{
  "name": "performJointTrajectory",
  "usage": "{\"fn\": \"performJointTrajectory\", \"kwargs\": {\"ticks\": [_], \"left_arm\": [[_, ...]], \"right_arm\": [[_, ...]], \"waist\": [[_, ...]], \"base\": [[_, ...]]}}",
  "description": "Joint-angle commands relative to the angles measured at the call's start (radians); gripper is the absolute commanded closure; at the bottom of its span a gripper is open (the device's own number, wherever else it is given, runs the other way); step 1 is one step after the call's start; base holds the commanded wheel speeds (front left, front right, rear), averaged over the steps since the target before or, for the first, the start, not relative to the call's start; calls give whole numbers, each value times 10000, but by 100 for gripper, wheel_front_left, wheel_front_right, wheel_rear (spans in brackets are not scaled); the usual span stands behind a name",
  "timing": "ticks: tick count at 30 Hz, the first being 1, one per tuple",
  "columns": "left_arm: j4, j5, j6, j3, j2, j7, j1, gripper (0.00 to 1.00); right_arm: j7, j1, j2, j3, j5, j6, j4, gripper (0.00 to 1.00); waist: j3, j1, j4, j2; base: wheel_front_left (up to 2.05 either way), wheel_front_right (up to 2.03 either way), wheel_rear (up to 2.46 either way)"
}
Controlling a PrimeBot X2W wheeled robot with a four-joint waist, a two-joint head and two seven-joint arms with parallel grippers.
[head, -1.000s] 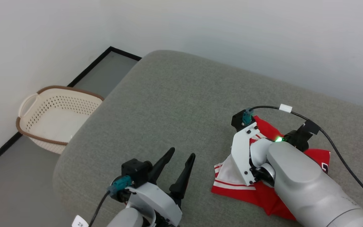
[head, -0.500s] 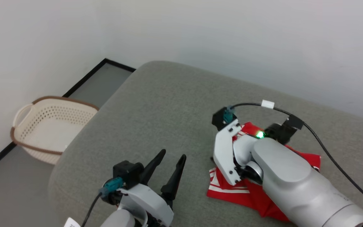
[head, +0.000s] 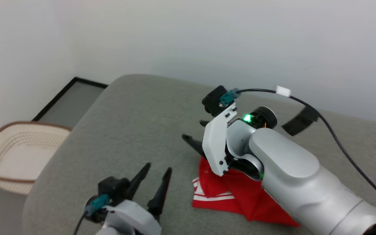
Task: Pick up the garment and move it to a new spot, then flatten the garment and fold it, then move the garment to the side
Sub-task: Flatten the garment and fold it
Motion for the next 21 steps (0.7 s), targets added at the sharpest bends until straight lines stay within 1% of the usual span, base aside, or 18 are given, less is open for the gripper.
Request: {"fn": "performJointTrajectory", "kwargs": {"ticks": [1, 3, 7, 8, 10, 11, 13, 15, 17, 19, 21], "left_arm": [[-54, 132, 31, 152, 29, -1, 197, 0], [-80, 295, 174, 393, 54, 0, 410, 0], [-361, 485, 419, 1033, 74, -1, 876, 0], [-502, 498, 442, 1214, 60, -3, 998, 0], [-765, 692, 405, 1459, 74, -1, 1246, 0], [-852, 774, 450, 1587, 85, -1, 1382, 0], [-1027, 894, 498, 1871, -2, -1, 1582, 0], [-1169, 1001, 565, 2118, -101, -1, 1757, 0], [-1390, 1083, 585, 2434, -246, -1, 1901, 0], [-1623, 1174, 553, 2751, -399, -1, 2066, 0], [-1789, 1305, 505, 3006, -519, 0, 2216, 0]], "right_arm": [[-404, 201, -129, -60, 26, -18, -148, 0], [-1059, 426, -486, -142, -90, -18, -376, 0], [-2606, 1033, -1196, -206, -267, -17, -1215, 0], [-2991, 1220, -1403, -359, -289, -18, -1340, 0], [-3711, 1603, -1881, -283, -540, -18, -1787, 0], [-4013, 1883, -2104, -463, -494, -20, -1847, 0], [-4781, 2262, -2510, -734, -807, -18, -2119, 0], [-5460, 2890, -2725, -1226, -888, -18, -2166, 0], [-5956, 3417, -2958, -1800, -1288, -18, -2126, 0], [-6231, 4019, -2929, -2511, -1655, -18, -2188, 0], [-6351, 4589, -3009, -3332, -2368, -18, -2293, 0]], "waist": [[-171, 0, -611, 0], [-231, 0, -914, 0], [-314, 0, -1559, 0], [-336, 0, -1714, 0], [-360, 0, -1978, 0], [-373, 0, -2104, 0], [-394, 0, -2320, 0], [-405, 0, -2498, 0], [-396, 0, -2636, 0], [-359, 0, -2768, 0], [-318, 0, -2856, 0]], "base": [[0, 0, 0], [0, 0, 0], [0, 0, 0], [0, 0, 0], [0, 0, 0], [0, 0, 0], [0, 0, 0], [0, 0, 0], [0, 0, 0], [0, 0, 0], [0, 0, 0]]}}
